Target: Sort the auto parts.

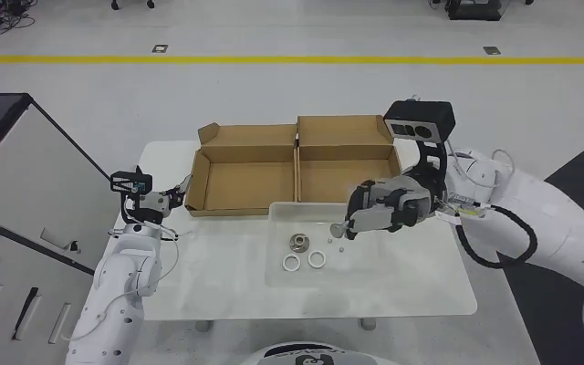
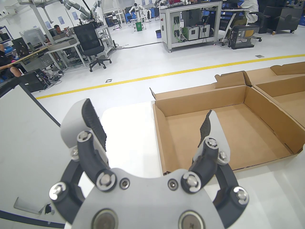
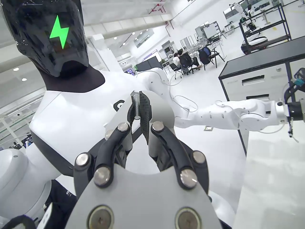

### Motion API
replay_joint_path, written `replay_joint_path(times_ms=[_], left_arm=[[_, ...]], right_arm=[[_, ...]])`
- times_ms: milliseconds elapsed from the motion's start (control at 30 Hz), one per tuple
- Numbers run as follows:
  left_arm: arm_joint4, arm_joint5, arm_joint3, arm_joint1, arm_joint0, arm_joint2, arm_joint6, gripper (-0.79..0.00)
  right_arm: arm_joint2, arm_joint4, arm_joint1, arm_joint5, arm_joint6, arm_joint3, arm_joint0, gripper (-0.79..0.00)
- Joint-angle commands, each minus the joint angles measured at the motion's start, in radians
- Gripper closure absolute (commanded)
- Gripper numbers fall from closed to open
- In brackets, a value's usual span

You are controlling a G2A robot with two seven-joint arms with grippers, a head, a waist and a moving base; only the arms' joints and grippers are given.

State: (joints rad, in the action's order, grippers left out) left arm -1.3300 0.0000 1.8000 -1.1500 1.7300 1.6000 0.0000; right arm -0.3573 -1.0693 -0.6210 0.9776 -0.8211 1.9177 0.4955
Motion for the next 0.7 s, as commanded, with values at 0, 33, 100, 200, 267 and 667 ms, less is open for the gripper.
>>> replay_joint_path(times_ms=[0, 33, 100, 200, 267, 667], left_arm=[[0.0, 0.0, 0.0, 0.0, 0.0, 0.0, 0.0, -0.785], [0.0, 0.0, 0.0, 0.0, 0.0, 0.0, 0.0, -0.785], [0.0, 0.0, 0.0, 0.0, 0.0, 0.0, 0.0, -0.785], [0.0, 0.0, 0.0, 0.0, 0.0, 0.0, 0.0, -0.785], [0.0, 0.0, 0.0, 0.0, 0.0, 0.0, 0.0, -0.785], [0.0, 0.0, 0.0, 0.0, 0.0, 0.0, 0.0, -0.785]], right_arm=[[-0.015, -0.027, -0.003, -0.002, 0.034, 0.017, 0.024, 0.0], [-0.017, -0.095, -0.007, 0.021, 0.052, 0.045, 0.047, 0.0], [-0.032, -0.185, -0.015, 0.035, 0.013, 0.067, 0.07, 0.0], [-0.071, -0.306, -0.03, 0.016, -0.006, 0.119, 0.096, 0.0], [-0.105, -0.367, -0.041, -0.004, -0.026, 0.141, 0.115, 0.0], [-0.314, -0.475, -0.116, -0.15, -0.171, 0.142, 0.255, 0.0]])
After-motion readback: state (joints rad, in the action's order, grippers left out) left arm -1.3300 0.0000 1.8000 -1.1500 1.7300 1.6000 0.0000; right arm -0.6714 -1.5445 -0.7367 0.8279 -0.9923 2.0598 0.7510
